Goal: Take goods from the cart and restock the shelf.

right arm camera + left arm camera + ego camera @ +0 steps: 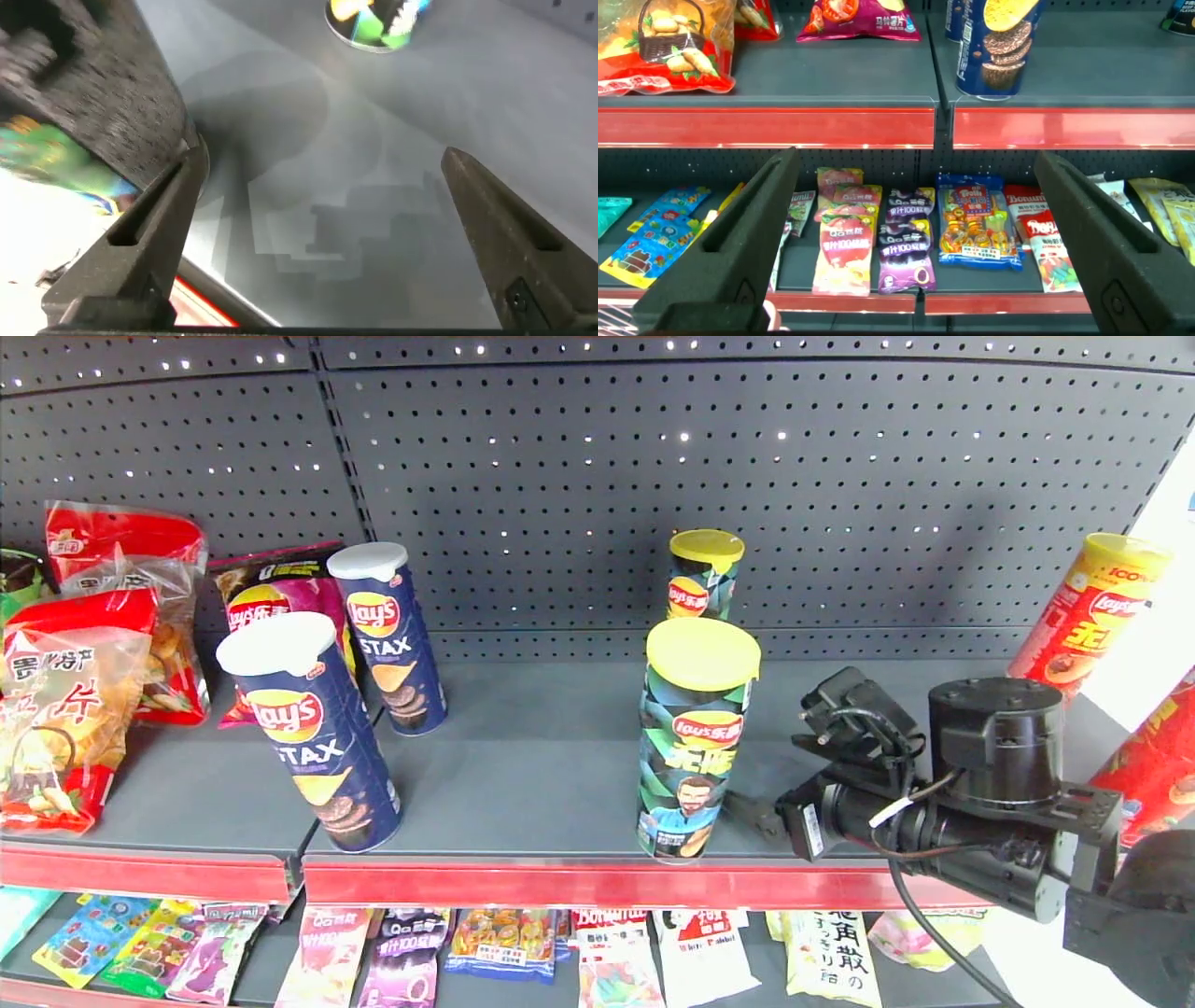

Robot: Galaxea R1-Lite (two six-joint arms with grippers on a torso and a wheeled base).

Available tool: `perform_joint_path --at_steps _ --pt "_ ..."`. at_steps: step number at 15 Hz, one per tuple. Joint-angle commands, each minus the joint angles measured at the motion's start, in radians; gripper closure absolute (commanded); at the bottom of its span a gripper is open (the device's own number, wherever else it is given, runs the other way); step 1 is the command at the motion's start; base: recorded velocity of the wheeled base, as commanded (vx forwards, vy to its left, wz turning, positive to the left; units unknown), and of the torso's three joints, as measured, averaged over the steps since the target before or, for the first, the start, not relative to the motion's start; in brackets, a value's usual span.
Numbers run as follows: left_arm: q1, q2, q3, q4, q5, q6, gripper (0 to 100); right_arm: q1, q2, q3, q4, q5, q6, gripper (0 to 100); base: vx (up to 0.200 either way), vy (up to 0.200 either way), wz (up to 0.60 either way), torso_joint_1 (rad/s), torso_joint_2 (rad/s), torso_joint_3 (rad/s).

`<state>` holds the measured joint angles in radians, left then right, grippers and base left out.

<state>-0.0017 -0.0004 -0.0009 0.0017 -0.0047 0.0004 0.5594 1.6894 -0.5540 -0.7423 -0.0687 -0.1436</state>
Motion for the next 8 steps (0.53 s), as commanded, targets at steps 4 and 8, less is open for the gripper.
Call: perform_joint_path --at_steps 4,8 --pt "0.0 0.0 0.001 0.0 0.0 0.0 0 -0.061 -0.2 0.144 -0.008 0.001 0.019 0 0.0 0.0 0.0 0.0 0.0 0.0" --pt "0.0 0.0 -0.001 0.0 0.0 0.0 0 -0.11 -0.428 0.319 -0.009 0.009 0.022 0 0.0 0.0 0.0 0.0 0.0 0.0"
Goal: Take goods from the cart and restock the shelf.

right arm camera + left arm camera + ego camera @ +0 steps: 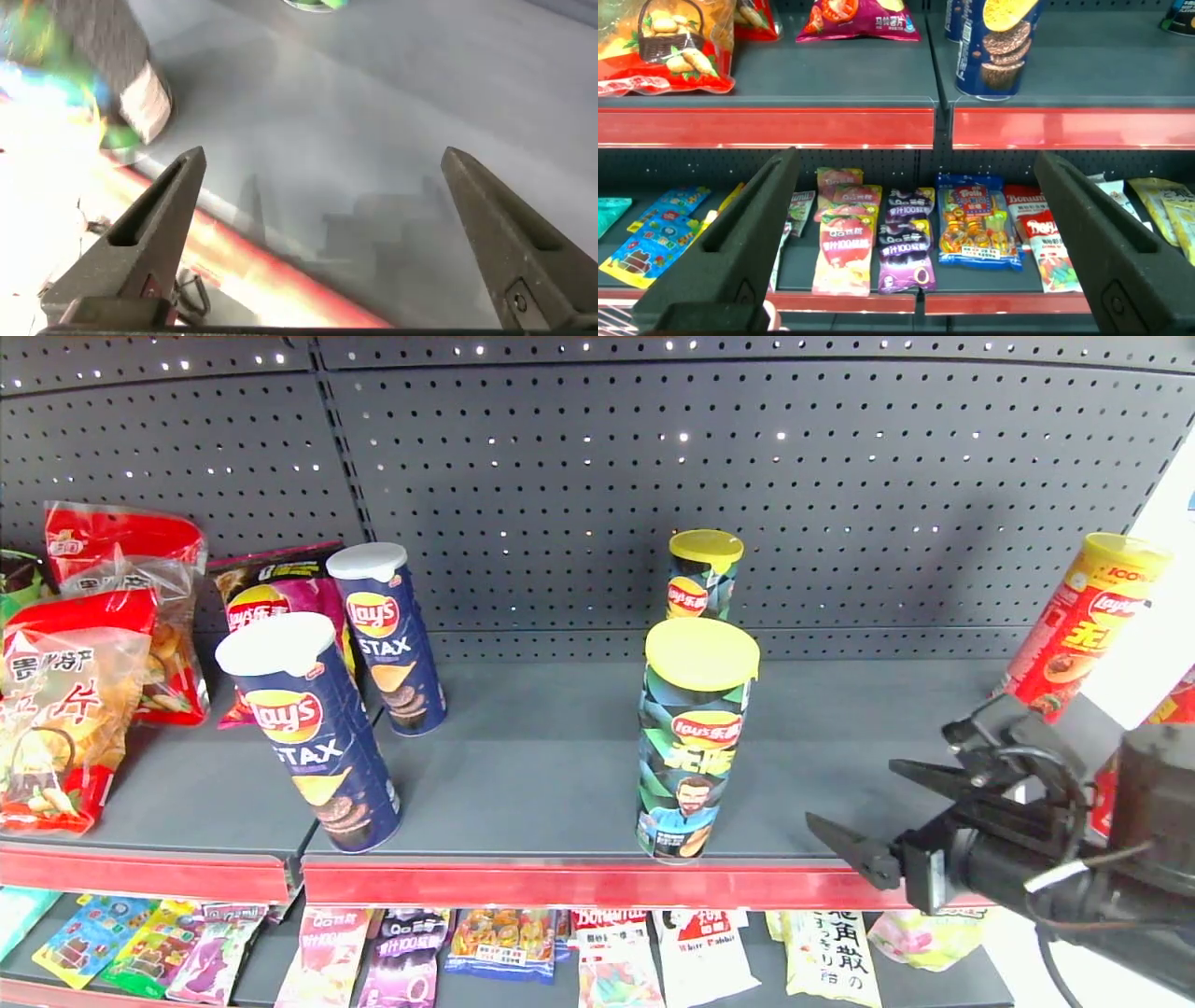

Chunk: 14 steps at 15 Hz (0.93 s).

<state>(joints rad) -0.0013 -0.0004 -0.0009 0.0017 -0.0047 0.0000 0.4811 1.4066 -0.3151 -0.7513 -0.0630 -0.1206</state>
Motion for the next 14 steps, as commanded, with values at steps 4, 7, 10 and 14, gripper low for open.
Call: perform_joint_path --at_steps 4,7,10,14 --pt "0.0 0.0 0.001 0.0 0.0 0.0 0 -0.07 -0.509 0.266 0.006 0.061 -0.034 0 0.0 0.0 0.0 0.0 0.0 0.0" --pt "0.0 0.0 0.001 0.0 0.0 0.0 0 -0.18 -0.775 0.311 0.158 0.175 -0.02 0 0.0 0.0 0.0 0.0 0.0 0.0" --pt "0.0 0.0 0.001 0.0 0.0 0.0 0 -0.323 -0.951 0.28 0.332 0.295 -0.047 0 0.0 0.0 0.0 0.0 0.0 0.0" --pt "0.0 0.0 0.001 0.0 0.0 0.0 0 -0.49 -1.121 0.261 0.507 0.287 -0.037 0 0.0 0.0 0.0 0.0 0.0 0.0"
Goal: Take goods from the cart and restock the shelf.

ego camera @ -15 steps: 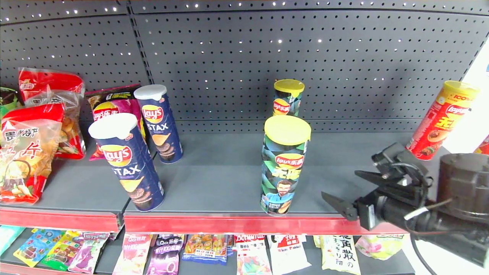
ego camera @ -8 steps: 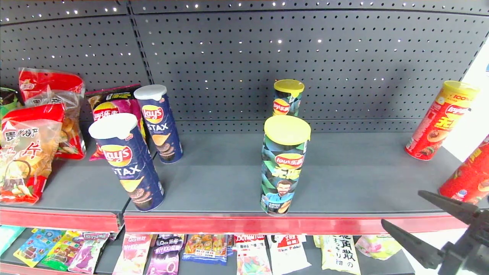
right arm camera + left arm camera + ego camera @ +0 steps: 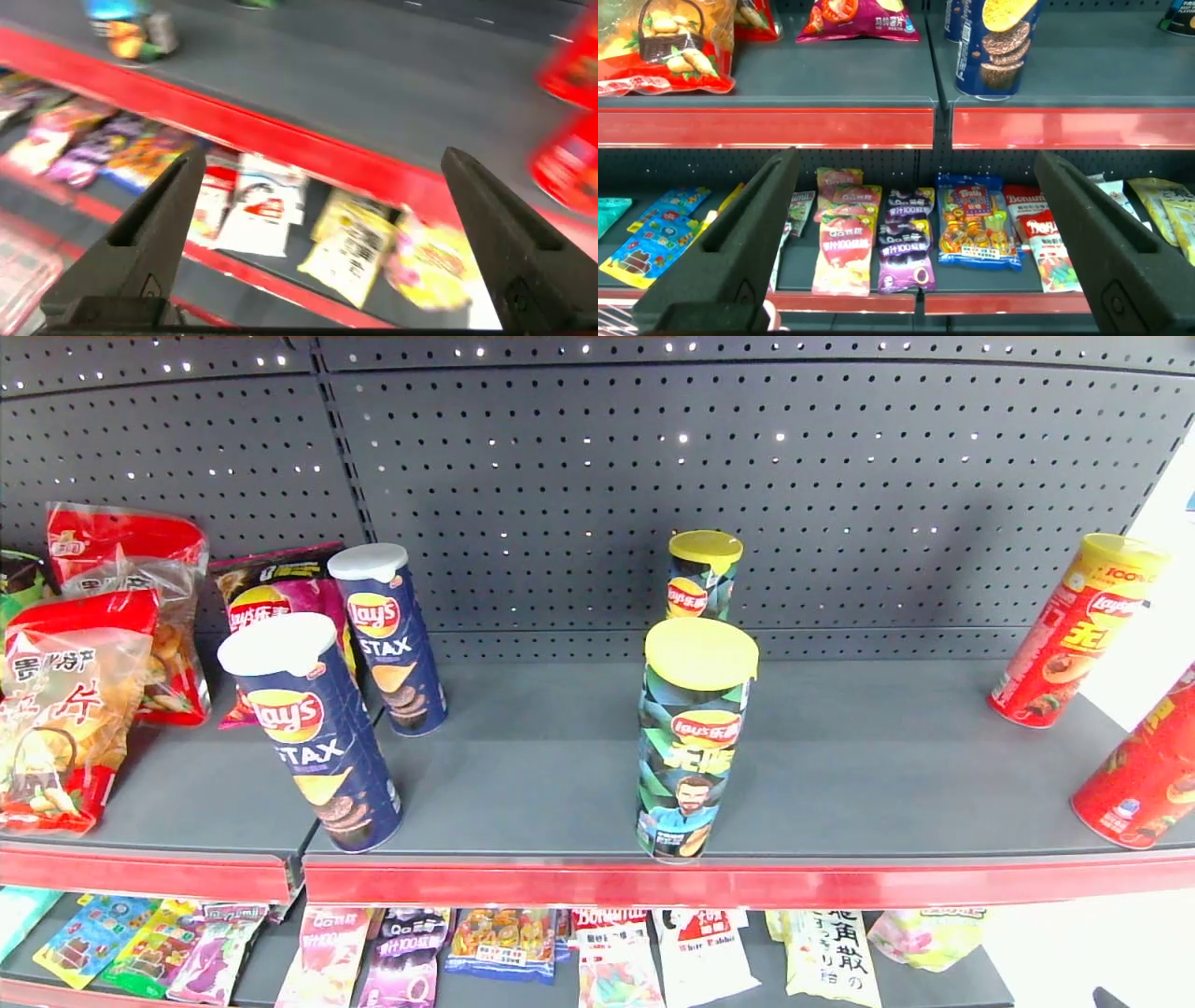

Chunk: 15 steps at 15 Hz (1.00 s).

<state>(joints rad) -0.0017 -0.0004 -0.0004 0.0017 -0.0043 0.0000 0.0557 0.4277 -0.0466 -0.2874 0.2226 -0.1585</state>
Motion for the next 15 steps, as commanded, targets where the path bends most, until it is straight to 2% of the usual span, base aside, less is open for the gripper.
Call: perform_joint_path --at_steps 1,3,5,9,12,15 --pt "0.0 0.0 -0.001 0.0 0.0 0.0 0 -0.117 -0.204 0.01 0.07 0.006 0.004 0 0.0 0.0 0.0 0.0 0.0 0.0" --pt "0.0 0.0 0.0 0.0 0.0 0.0 0 -0.254 -0.32 0.047 0.145 0.052 0.059 0 0.0 0.0 0.0 0.0 0.0 0.0" --pt "0.0 0.0 0.0 0.0 0.0 0.0 0 -0.257 -0.331 0.047 0.226 0.041 0.074 0 0.0 0.0 0.0 0.0 0.0 0.0" --pt "0.0 0.0 0.0 0.0 0.0 0.0 0 -0.257 -0.331 0.047 0.231 0.023 0.089 0 0.0 0.0 0.0 0.0 0.0 0.0" --pt "0.0 0.0 -0.001 0.0 0.0 0.0 0 -0.267 -0.329 0.047 0.228 0.023 0.191 0 0.0 0.0 0.0 0.0 0.0 0.0" --pt "0.0 0.0 -0.001 0.0 0.0 0.0 0 -0.266 -0.329 0.047 0.232 0.027 0.18 0 0.0 0.0 0.0 0.0 0.0 0.0"
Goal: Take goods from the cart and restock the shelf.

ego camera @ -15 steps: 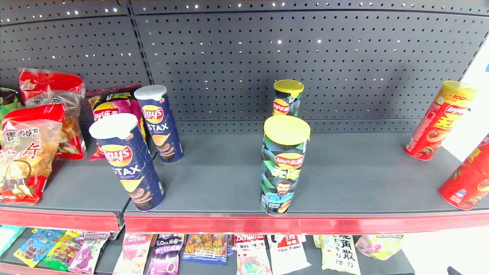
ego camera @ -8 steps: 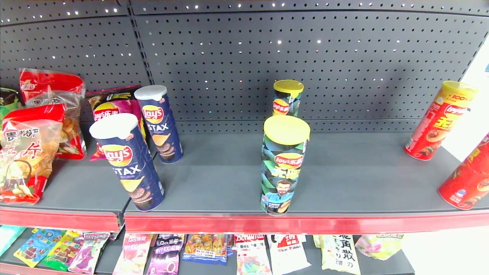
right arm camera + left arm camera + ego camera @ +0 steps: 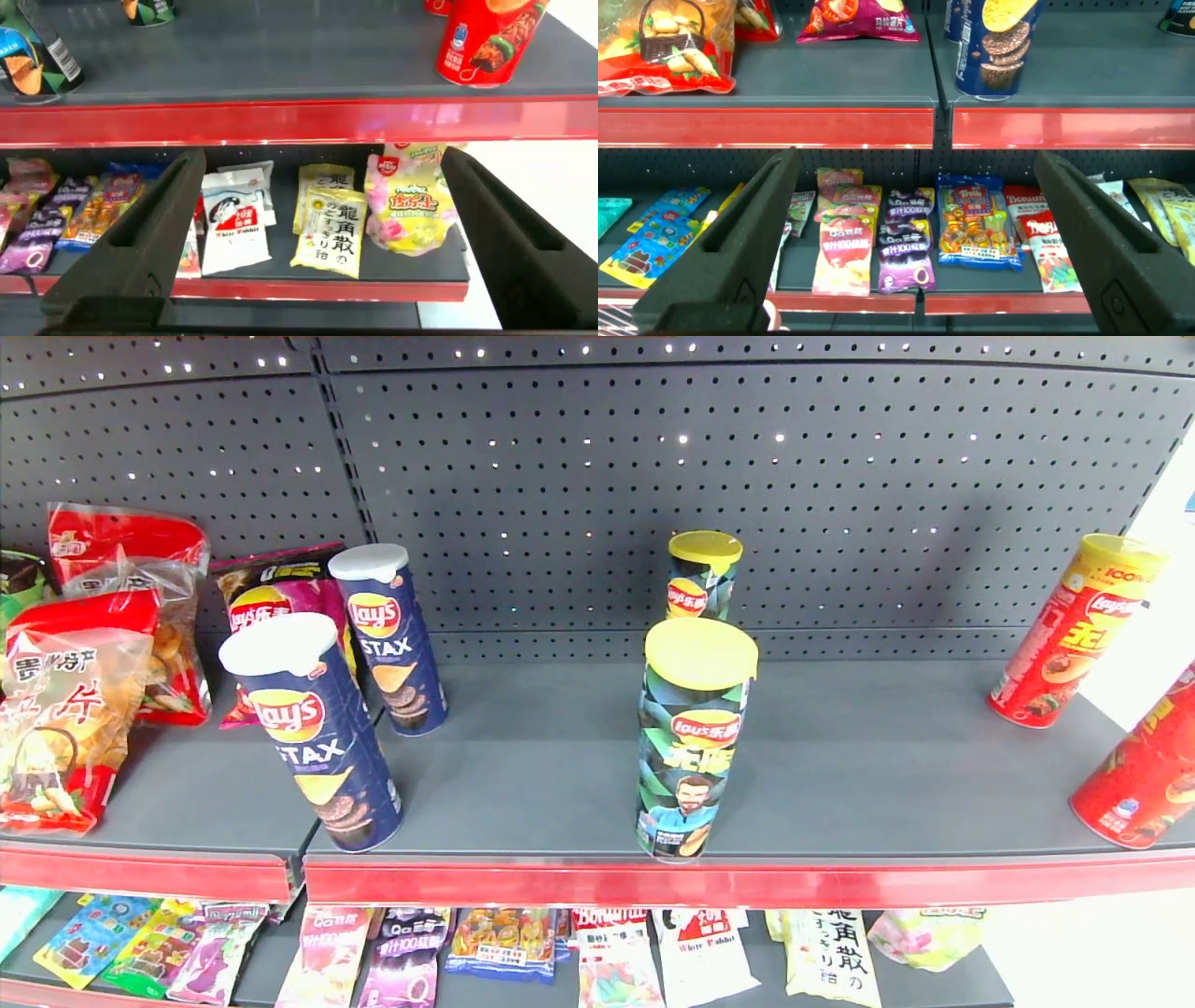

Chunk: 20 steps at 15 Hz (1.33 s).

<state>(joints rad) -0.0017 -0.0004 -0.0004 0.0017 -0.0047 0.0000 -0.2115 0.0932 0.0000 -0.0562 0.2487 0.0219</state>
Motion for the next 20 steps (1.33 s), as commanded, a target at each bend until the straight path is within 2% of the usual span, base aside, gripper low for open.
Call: perform_joint_path --at_steps 1,3,5,6,8,10,20 --pt "0.0 0.0 -0.001 0.0 0.0 0.0 0 0.029 0.007 0.0 -0.001 0.001 -0.019 0 0.0 0.0 0.0 0.0 0.0 0.0" --pt "0.0 0.0 0.0 0.0 0.0 0.0 0 0.147 0.0 0.0 -0.002 -0.04 -0.071 0 0.0 0.0 0.0 0.0 0.0 0.0" --pt "0.0 0.0 -0.001 0.0 0.0 0.0 0 0.167 -0.016 0.0 0.021 -0.226 -0.059 0 0.0 0.0 0.0 0.0 0.0 0.0" --pt "0.0 0.0 0.0 0.0 0.0 0.0 0 0.167 -0.016 0.0 0.033 -0.284 -0.025 0 0.0 0.0 0.0 0.0 0.0 0.0" --pt "0.0 0.0 -0.001 0.0 0.0 0.0 0 0.167 -0.016 0.0 0.055 -0.27 -0.019 0 0.0 0.0 0.0 0.0 0.0 0.0" --pt "0.0 0.0 0.0 0.0 0.0 0.0 0 0.228 -0.061 0.0 0.055 -0.23 -0.027 0 0.0 0.0 0.0 0.0 0.0 0.0" --pt "0.0 0.0 -0.001 0.0 0.0 0.0 0 0.211 -0.093 0.0 0.055 -0.226 -0.027 0 0.0 0.0 0.0 0.0 0.0 0.0"
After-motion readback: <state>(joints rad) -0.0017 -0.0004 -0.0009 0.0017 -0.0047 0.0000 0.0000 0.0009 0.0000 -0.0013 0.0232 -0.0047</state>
